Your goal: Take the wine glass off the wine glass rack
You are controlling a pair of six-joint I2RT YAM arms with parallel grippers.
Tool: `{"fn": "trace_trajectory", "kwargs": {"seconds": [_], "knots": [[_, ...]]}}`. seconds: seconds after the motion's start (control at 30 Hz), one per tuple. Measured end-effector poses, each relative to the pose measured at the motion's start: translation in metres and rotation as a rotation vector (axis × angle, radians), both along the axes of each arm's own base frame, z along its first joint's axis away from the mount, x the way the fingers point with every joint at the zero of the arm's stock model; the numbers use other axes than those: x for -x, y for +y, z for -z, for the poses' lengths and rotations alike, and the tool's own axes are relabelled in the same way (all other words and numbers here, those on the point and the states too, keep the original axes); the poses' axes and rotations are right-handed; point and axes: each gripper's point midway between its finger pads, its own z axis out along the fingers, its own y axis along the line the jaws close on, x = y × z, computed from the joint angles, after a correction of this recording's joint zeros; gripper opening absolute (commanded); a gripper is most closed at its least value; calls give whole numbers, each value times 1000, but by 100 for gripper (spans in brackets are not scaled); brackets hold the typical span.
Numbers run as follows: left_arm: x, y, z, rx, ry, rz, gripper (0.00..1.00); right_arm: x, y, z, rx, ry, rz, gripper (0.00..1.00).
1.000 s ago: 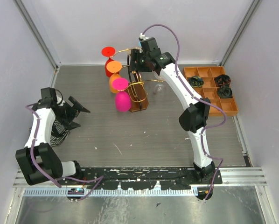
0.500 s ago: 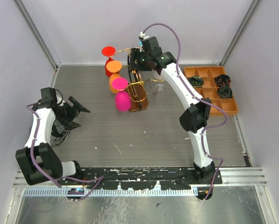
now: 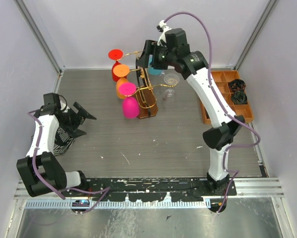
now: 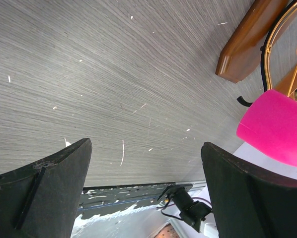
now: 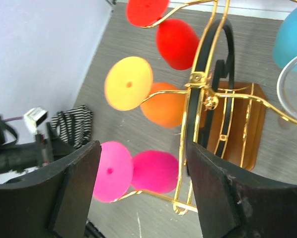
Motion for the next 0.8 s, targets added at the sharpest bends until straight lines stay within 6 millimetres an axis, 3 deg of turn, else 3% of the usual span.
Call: {"fn": "trace_trajectory", "kwargs": {"seconds": [0.13, 0.2, 0.33, 0.47, 0.53, 0.8], "knots": [[0, 0, 0, 1, -1, 0, 98, 20, -12, -34, -51, -36, 0, 52], [1, 0, -2, 0, -6, 1, 98, 24, -24, -46, -66, -47, 16, 49], [3, -1, -11, -8, -44, 1, 98, 10, -73, -53, -71, -49, 111, 48], [6, -3, -18, -10, -70, 3, 98, -10, -114, -38, -58, -11, 199, 48], [7, -3, -19, -10, -75, 4, 98, -15, -126, -27, -47, 17, 224, 48], [17, -8, -16, 3, -70, 7, 98, -2, -133, 33, 18, 165, 232, 51]]}}
